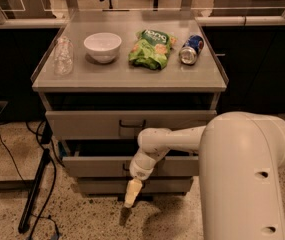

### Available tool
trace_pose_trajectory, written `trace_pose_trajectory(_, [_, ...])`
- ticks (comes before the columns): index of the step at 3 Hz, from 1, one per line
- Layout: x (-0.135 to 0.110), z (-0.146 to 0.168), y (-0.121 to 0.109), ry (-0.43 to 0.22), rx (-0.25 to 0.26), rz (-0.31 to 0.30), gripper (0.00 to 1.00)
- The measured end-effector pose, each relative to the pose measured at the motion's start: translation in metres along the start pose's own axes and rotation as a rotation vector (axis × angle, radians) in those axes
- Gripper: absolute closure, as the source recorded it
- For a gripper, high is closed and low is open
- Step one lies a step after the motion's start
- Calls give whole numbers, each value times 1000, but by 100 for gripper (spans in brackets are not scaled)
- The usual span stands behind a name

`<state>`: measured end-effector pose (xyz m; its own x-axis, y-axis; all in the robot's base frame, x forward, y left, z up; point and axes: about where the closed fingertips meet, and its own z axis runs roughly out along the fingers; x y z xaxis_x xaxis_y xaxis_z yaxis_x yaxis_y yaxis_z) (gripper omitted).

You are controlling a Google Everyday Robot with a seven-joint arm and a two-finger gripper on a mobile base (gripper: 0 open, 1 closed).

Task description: Open middle drawer

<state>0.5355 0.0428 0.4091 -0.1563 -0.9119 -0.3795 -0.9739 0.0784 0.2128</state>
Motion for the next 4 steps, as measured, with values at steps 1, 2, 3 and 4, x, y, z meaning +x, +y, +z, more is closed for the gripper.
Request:
trace_pose_trajectory(1, [0, 0, 0, 0, 0, 0, 0])
trace_pose_trajectory(2, [1, 10, 1, 21, -20, 2, 0])
trace_pose_trajectory(3, [6, 16, 10, 34, -43, 10, 0])
trace_pose_trajectory(4, [5, 14, 10, 34, -43, 10, 0])
